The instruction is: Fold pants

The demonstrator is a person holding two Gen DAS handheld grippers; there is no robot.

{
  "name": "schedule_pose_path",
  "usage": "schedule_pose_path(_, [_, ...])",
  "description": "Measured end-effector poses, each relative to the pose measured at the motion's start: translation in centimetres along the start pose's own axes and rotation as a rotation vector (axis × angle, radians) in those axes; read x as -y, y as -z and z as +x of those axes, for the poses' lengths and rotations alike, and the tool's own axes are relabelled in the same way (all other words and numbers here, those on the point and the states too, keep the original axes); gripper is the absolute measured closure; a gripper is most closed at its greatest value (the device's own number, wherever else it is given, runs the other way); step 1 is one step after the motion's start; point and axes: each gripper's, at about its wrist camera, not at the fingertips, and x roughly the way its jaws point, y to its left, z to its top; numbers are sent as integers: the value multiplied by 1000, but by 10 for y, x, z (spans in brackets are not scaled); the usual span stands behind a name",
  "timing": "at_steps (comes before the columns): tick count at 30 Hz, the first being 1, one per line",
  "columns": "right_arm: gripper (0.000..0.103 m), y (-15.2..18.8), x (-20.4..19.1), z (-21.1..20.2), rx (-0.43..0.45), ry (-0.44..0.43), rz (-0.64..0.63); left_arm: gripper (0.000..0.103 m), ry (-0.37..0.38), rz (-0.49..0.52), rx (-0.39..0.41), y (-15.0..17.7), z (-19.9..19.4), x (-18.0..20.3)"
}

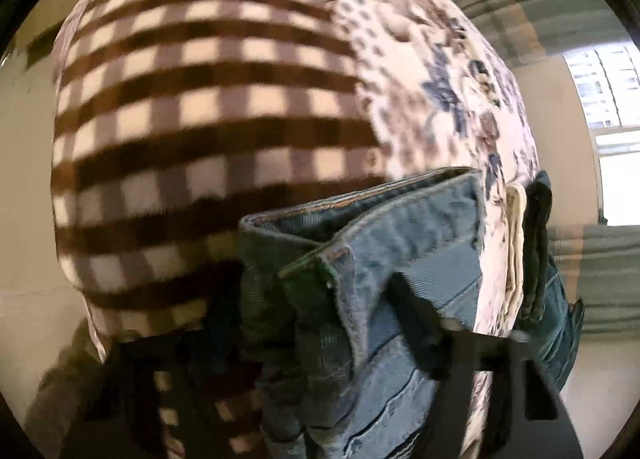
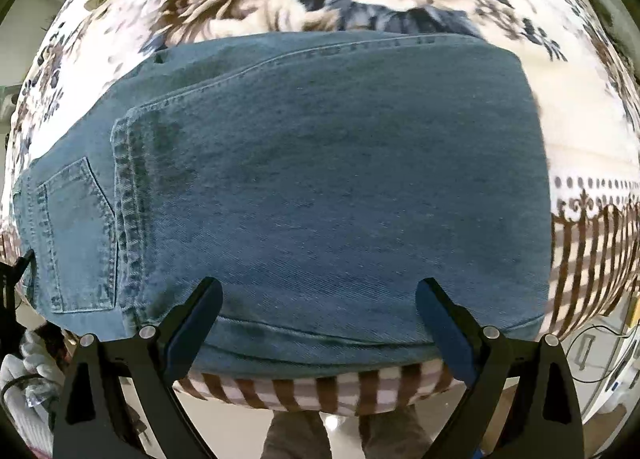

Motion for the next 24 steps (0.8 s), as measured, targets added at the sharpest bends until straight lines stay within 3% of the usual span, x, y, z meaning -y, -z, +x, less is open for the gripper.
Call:
schedule_pose_path(1, [4, 0, -3, 2, 3, 15, -3, 64, 7, 22, 12, 0, -2, 2])
schedule_pose_path(4, [4, -5, -11, 5, 18, 89, -17, 70, 21, 103, 57, 5, -13, 13])
schedule_pose_path(7, [4, -15, -17, 10, 31, 159, -32, 69, 44, 116, 77, 6, -18, 16])
schedule_pose_path(10, [4, -21, -17, 12, 37, 194, -41, 57, 44, 50, 24, -2, 5, 2])
schedule_pose_path(13, [4, -26, -15, 13, 37, 193, -31, 60, 68, 22, 17, -6, 10, -3])
schedule_pose_path(16, [4, -24, -2, 9, 36, 183, -18, 74, 73, 126, 73, 3, -10, 17])
schedule_pose_path(24, [4, -11, 41, -11, 72, 192, 15, 76, 136, 408, 157, 53, -90, 91])
